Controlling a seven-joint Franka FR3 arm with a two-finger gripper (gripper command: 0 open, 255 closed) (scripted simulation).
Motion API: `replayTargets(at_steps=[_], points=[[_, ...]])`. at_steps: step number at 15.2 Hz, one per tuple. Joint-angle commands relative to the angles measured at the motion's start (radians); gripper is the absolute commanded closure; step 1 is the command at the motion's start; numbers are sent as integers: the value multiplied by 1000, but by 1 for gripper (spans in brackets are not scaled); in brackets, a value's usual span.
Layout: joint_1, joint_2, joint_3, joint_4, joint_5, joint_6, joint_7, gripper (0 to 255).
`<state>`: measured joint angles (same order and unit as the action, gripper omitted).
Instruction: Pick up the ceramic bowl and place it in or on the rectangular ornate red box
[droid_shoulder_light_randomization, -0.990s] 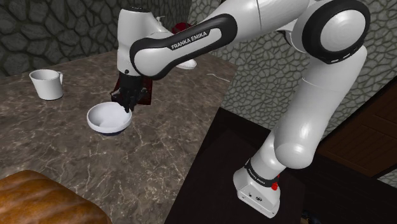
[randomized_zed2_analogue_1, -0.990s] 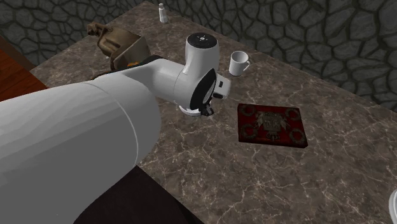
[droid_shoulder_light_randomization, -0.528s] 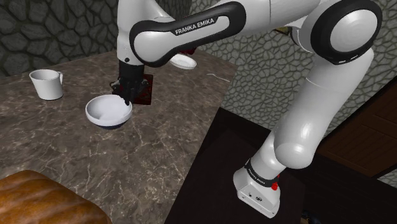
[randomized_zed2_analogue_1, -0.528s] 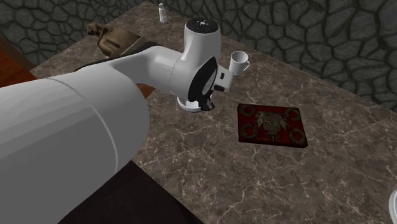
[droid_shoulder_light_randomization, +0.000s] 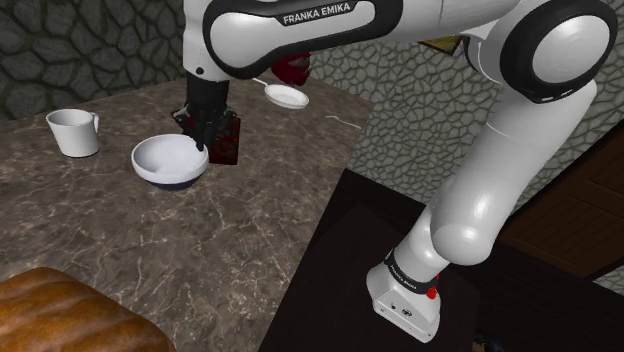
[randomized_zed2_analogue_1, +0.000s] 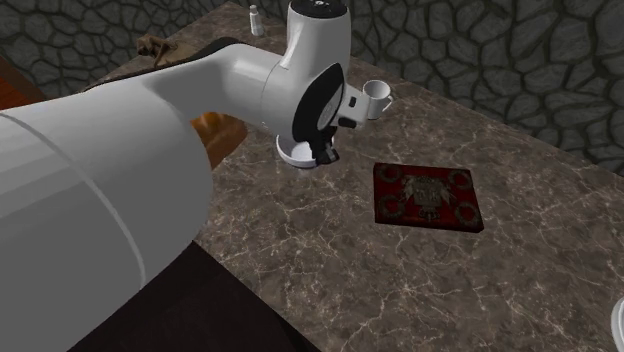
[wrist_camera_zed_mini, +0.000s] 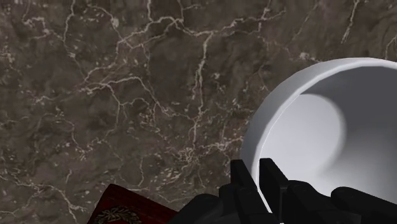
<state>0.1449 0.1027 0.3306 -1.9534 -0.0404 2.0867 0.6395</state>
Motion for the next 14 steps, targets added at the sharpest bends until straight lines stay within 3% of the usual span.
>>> replayTargets(at_steps=[1, 14], points=[[0, -9, 0, 18, 4, -27, -3, 255], [-132, 181, -107, 333, -18, -154, -247, 255]])
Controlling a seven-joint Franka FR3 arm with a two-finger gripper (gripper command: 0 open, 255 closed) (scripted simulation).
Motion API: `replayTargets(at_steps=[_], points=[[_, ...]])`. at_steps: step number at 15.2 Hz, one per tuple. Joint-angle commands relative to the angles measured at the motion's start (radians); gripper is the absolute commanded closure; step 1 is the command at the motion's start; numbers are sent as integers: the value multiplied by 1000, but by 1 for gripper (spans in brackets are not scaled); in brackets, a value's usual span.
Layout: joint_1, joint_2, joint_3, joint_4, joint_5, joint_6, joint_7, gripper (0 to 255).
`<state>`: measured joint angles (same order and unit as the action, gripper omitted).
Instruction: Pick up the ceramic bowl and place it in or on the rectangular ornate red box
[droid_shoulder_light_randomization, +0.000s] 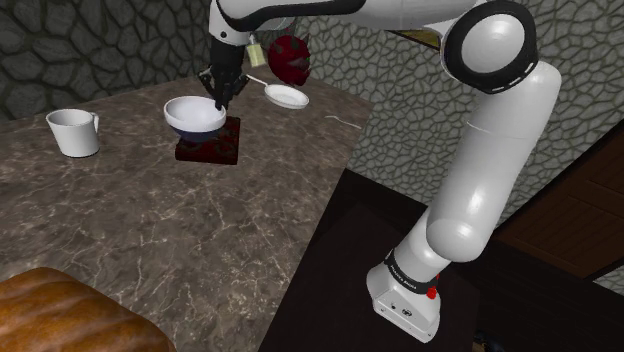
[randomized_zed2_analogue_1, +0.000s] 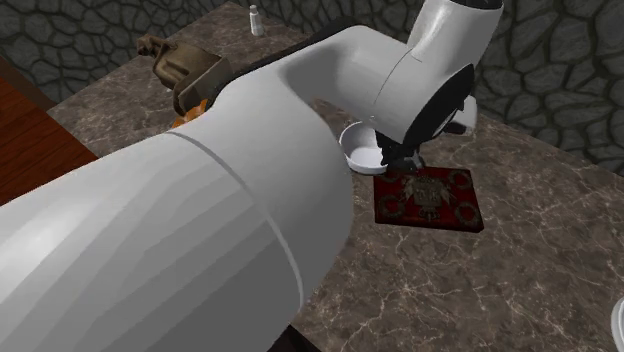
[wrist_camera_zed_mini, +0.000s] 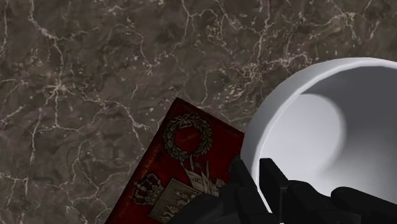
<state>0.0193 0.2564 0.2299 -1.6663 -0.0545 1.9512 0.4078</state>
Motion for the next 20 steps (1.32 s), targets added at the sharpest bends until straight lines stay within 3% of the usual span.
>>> replayTargets(at_steps=[1, 8, 14, 20], points=[[-16, 49, -13, 81, -6, -33, -32, 255], [-71, 237, -53, 396, -19, -160, -143, 255], [-94, 491, -80, 840, -34, -349, -225, 255], [-105, 455, -78, 696, -31, -242, -222, 255]])
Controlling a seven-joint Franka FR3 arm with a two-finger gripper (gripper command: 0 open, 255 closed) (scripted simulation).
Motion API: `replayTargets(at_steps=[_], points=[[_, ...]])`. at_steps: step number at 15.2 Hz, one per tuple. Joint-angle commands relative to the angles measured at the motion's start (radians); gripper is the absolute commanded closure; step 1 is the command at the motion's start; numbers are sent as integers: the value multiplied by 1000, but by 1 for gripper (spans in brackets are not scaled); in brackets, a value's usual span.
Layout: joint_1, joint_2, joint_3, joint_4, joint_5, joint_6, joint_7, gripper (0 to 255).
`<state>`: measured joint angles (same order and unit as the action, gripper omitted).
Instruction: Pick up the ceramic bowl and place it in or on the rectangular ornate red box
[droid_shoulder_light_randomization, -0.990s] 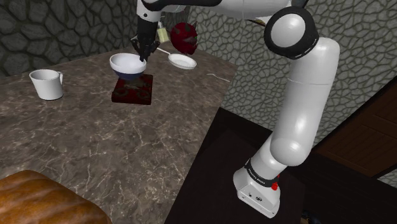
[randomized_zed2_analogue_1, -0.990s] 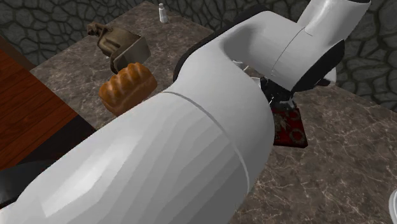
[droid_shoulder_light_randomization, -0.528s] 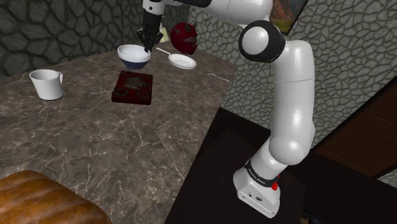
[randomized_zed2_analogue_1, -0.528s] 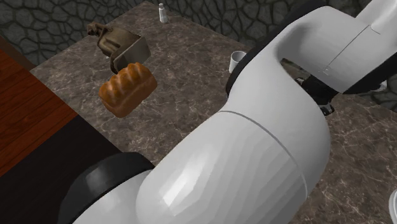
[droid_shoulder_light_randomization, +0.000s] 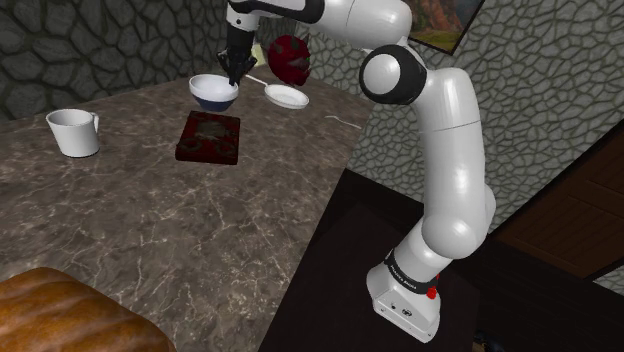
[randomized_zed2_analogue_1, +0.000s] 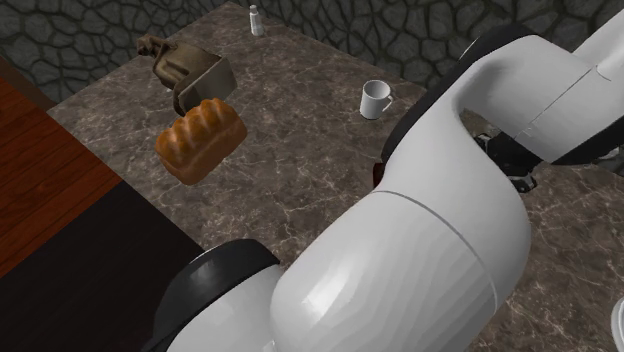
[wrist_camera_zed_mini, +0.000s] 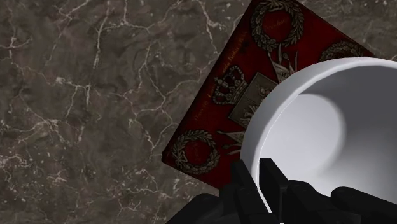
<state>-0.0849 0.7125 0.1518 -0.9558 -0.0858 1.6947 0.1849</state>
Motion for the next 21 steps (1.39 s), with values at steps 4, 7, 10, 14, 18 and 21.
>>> replayTargets(at_steps=[4, 7, 10, 14, 18, 21], points=[[-5, -10, 0, -84, 0, 75, 2, 255], [-8, -12, 0, -128, 0, 116, 3, 255], [-10, -11, 0, -166, -1, 156, 4, 255], [-12, -4, -1, -209, -2, 205, 5, 255], [-12, 1, -2, -227, -3, 228, 6, 255], [-12, 1, -2, -227, -3, 227, 6, 255]])
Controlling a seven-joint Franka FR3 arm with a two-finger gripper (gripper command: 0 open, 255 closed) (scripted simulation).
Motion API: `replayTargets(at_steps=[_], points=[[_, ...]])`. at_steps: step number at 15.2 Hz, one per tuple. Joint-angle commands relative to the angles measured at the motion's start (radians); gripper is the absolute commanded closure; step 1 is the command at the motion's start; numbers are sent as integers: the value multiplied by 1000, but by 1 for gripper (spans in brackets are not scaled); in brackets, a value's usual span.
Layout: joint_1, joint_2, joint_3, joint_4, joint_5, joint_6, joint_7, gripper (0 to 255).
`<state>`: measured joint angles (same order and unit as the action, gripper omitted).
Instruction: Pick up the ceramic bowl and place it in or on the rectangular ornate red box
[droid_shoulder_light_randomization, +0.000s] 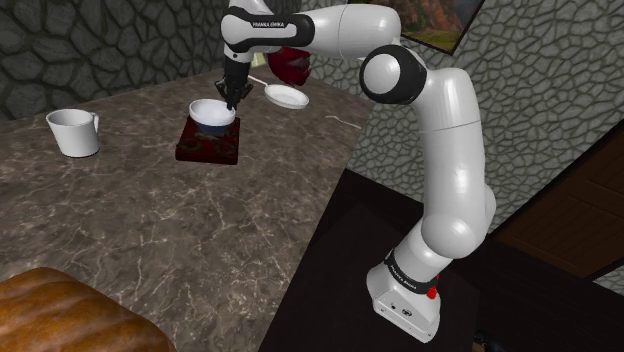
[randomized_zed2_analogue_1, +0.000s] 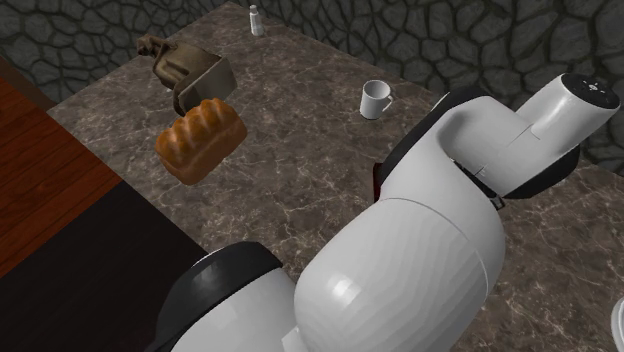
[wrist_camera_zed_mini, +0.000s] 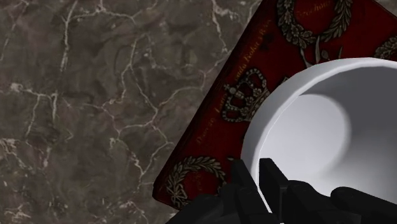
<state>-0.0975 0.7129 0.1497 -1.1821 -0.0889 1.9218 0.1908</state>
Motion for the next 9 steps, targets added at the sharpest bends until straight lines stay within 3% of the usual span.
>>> replayTargets(at_steps=[1, 2, 3, 9], points=[[0, 0, 0, 0, 0, 0, 0, 255], [0, 0, 0, 0, 0, 0, 0, 255], [0, 0, 0, 0, 0, 0, 0, 0], [0, -8, 1, 20, 1, -28, -1, 0]])
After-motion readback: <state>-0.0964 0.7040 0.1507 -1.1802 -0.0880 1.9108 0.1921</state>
